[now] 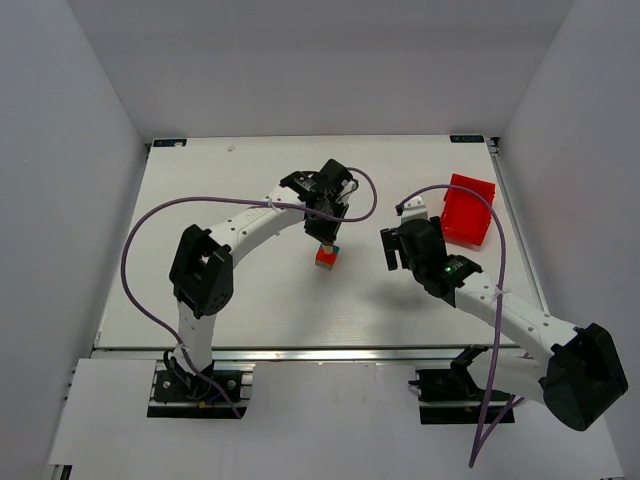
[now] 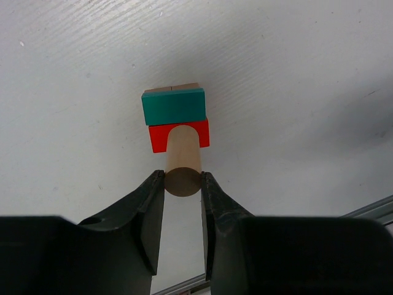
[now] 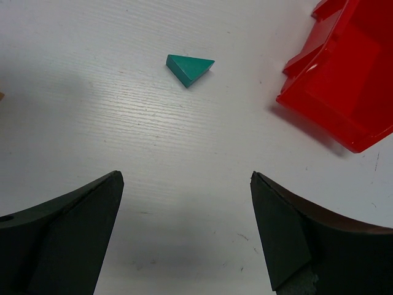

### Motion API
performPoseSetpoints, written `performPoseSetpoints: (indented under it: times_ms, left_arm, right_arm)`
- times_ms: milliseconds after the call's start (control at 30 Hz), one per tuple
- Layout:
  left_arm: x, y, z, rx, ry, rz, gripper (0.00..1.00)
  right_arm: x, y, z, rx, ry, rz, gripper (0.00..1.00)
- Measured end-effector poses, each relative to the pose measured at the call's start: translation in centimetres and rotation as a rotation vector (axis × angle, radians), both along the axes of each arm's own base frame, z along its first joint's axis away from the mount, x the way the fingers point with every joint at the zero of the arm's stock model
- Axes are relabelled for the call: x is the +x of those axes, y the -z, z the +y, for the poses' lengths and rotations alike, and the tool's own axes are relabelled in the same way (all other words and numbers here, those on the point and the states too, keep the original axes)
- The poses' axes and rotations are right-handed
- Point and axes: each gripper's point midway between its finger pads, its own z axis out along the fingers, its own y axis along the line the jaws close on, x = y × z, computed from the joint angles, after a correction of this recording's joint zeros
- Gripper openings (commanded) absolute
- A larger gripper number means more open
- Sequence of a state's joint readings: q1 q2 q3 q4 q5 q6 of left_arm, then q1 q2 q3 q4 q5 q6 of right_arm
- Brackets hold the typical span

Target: Build the wood block tower

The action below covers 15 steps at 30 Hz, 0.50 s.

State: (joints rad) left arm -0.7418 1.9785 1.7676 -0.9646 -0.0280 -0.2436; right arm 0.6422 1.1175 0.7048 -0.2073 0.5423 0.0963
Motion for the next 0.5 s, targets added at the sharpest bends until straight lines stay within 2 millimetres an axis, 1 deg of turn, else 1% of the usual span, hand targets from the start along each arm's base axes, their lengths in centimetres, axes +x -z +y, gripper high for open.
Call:
performPoseSetpoints:
  times_ms: [500]
  left_arm:
    - [0.04, 0.61, 0.14, 0.016, -0.003, 0.008, 0.05]
  right_arm:
    - [0.07, 0.01, -0.17, -0.001, 0.003, 0.001, 0.89]
